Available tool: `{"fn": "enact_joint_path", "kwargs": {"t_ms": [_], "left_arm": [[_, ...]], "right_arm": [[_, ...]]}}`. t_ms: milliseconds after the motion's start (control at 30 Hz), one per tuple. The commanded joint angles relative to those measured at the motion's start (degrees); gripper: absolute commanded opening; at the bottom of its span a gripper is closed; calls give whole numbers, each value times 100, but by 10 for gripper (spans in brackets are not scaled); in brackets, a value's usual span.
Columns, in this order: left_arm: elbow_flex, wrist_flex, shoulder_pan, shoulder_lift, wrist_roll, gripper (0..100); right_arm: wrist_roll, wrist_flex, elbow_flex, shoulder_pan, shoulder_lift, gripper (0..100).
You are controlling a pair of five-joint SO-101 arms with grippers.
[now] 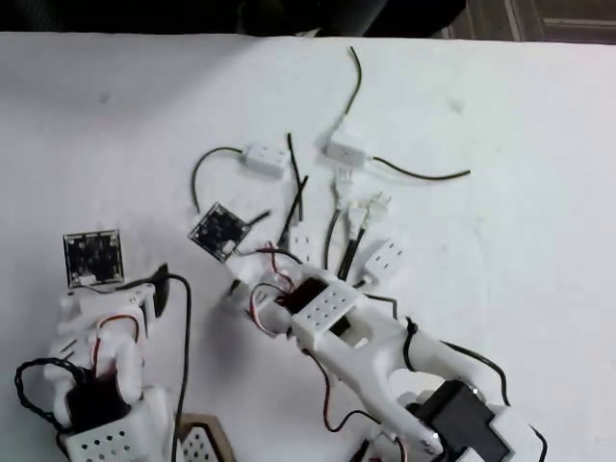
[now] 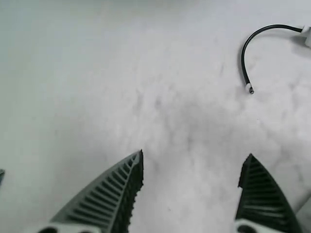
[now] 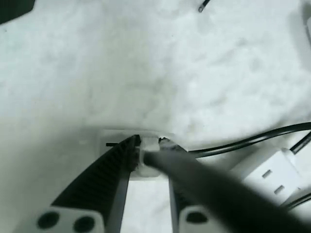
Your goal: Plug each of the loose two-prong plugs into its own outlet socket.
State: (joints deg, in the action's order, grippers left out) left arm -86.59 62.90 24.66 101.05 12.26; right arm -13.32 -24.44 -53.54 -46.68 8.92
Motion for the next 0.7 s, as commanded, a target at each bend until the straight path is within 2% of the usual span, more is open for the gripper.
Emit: {"fn": "enact_joint_path", "kwargs": {"t_ms": [0, 200, 367, 667], "left_arm": [[-9, 0, 31, 66, 44, 317], [-9, 0, 31, 66, 44, 317], [-9, 0, 31, 66, 44, 317], [-9, 0, 31, 66, 44, 317]], "right_arm": [[-44, -470, 9, 75, -101, 17], [-18, -857, 237, 75, -110, 32], [149, -1578, 774, 75, -101, 171], [448, -1833, 1442, 40, -101, 176]]}}
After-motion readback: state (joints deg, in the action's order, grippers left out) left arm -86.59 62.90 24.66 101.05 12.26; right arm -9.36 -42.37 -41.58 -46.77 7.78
